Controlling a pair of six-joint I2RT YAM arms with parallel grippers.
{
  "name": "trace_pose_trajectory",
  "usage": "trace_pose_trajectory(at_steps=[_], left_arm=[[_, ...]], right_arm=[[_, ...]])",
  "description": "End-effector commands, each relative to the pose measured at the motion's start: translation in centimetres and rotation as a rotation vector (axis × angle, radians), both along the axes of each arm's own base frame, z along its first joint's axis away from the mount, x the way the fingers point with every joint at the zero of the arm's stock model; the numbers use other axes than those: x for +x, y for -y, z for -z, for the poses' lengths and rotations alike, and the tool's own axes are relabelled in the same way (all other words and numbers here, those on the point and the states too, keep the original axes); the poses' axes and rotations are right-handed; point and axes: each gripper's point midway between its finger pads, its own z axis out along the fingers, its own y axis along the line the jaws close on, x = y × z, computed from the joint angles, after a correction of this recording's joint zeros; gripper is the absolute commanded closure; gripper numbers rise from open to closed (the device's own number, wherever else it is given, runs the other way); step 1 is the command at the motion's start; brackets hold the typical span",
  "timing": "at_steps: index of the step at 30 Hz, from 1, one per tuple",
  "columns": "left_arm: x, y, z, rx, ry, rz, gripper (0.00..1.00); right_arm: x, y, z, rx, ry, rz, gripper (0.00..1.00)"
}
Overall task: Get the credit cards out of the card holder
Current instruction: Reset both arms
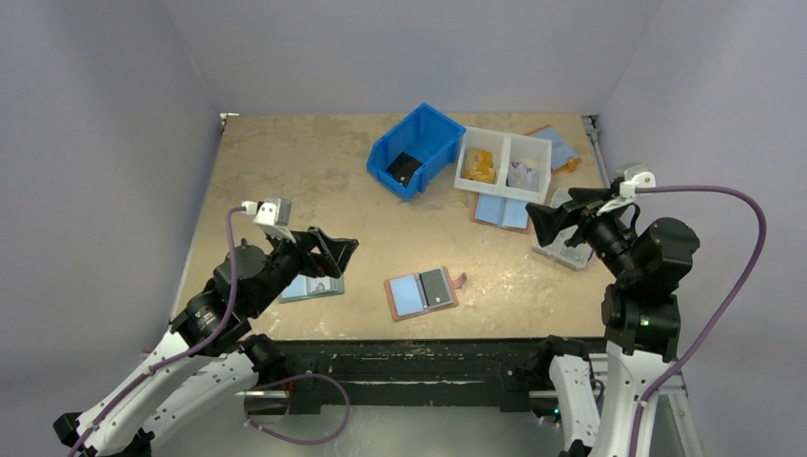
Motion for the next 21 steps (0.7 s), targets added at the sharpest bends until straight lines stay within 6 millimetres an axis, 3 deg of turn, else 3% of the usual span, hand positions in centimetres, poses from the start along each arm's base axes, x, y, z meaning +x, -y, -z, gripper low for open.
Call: trace_pose_trajectory(at_steps=[1,8,21], left_arm=[[1.1,-2.0,-1.1,0.061,0.031,-0.103,0.01],[1.4,-3.3,0.1,0.11,0.01,-0.163,0.01],[1.4,-4.0,0.2,0.11,0.009,-0.196,0.01]], right_arm=[[0.8,1.1,-1.4,0.001,0.036,0.066,0.01],[1.3,1.8,-1.5,0.007,0.04,0.105,0.01],[1.7,2.4,-1.8,-0.01,0.057,0.131,0.01]])
